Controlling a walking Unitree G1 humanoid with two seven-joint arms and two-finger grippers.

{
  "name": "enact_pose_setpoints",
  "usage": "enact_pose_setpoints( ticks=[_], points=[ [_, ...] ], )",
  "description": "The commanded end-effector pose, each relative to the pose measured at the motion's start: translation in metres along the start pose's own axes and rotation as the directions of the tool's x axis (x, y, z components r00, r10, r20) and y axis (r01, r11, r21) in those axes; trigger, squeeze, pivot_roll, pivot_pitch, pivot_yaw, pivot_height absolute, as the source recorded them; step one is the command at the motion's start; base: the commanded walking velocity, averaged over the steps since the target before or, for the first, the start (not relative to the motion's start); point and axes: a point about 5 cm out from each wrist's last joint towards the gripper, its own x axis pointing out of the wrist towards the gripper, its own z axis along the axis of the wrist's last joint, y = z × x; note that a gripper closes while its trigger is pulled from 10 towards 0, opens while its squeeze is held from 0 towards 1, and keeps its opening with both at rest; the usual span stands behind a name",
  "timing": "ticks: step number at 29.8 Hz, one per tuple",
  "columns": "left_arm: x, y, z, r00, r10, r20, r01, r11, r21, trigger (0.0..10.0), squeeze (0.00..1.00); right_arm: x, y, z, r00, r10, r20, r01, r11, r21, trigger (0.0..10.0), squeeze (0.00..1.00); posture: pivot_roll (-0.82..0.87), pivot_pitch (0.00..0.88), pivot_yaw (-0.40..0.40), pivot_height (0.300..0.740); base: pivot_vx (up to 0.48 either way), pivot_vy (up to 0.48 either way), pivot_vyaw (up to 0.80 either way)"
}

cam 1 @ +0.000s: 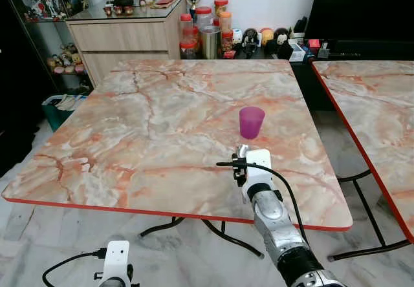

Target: Setting the table

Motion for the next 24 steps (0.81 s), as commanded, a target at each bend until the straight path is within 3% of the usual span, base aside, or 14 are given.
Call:
enact_pose_setpoints(
  ticks=[1,2,3,4,24],
  points=[
    [0.000,0.003,-0.002,1.000,0.004,-0.021,-0.004,1.000,-0.001,10.0,0.00,0.004,0.003,0.001,1.000,0.000,-0.030,0.001,1.000,0.022,10.0,0.89,0.00,0.000,0.048,0.740,0.000,0.000,0.00],
    [0.000,0.003,-0.003,1.000,0.003,-0.022,-0.003,1.000,-0.002,10.0,0.00,0.004,0.002,0.000,0.999,-0.002,-0.039,0.004,1.000,0.029,10.0,0.24,0.00,0.000,0.049,0.740,0.000,0.000,0.00],
    [0.000,0.003,-0.003,1.000,0.002,-0.022,-0.002,1.000,0.000,10.0,0.00,0.004,0.003,-0.001,0.999,-0.002,-0.047,0.004,0.999,0.034,10.0,0.24,0.00,0.000,0.049,0.740,0.000,0.000,0.00],
    [0.000,0.003,-0.002,1.000,0.001,-0.020,-0.001,1.000,0.000,10.0,0.00,0.005,0.003,-0.002,0.999,0.002,-0.054,0.001,0.999,0.052,10.0,0.00,0.01,0.000,0.050,0.740,0.000,0.000,0.00],
    [-0.001,0.004,-0.004,1.000,0.000,-0.024,0.000,1.000,0.003,10.0,0.00,0.015,0.014,0.003,0.992,-0.004,-0.124,0.020,0.991,0.132,10.0,0.00,0.01,0.000,0.053,0.740,0.000,0.000,0.00]
  ],
)
